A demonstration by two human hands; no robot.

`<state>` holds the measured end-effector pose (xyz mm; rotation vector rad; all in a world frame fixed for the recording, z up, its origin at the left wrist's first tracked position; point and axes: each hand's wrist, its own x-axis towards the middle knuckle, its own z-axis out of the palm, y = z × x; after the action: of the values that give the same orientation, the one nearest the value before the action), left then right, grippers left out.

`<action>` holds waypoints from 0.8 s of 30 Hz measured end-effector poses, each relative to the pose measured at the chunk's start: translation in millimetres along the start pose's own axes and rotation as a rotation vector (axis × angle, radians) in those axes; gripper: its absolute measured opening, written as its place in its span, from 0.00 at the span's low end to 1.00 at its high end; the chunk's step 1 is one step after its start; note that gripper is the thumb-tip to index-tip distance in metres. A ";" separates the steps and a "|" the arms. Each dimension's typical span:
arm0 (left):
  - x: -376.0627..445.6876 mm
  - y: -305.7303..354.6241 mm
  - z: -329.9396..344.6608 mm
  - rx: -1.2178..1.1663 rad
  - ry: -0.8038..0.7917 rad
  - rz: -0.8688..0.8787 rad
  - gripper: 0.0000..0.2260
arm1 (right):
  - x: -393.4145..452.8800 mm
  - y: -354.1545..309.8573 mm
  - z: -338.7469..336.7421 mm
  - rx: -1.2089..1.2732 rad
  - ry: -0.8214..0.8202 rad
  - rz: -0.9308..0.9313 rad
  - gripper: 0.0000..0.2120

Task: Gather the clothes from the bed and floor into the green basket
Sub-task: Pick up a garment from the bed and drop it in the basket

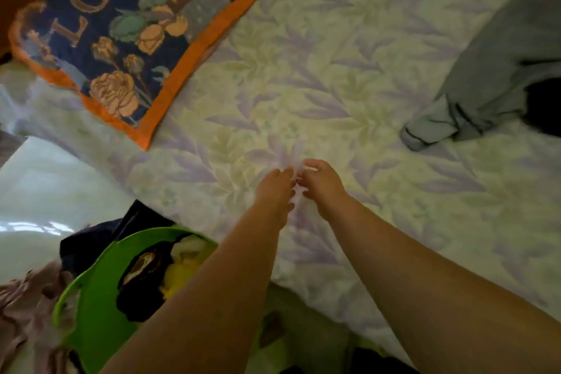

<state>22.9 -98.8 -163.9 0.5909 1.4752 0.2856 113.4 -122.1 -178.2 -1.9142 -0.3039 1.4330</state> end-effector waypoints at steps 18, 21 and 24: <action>-7.1 36.9 369.3 0.346 -0.349 -0.018 0.17 | 92.3 -8.6 -389.5 0.259 0.582 -0.023 0.24; -0.3 37.3 389.4 0.357 -0.365 -0.023 0.20 | 111.4 -15.0 -425.9 0.575 0.539 -0.042 0.20; 5.6 35.5 396.8 0.355 -0.360 -0.041 0.21 | 126.7 -24.5 -448.4 0.804 0.516 -0.041 0.18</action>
<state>418.5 -144.6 -154.1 0.8473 1.1911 -0.1167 571.0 -211.3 -198.4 -1.4929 0.4204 0.7908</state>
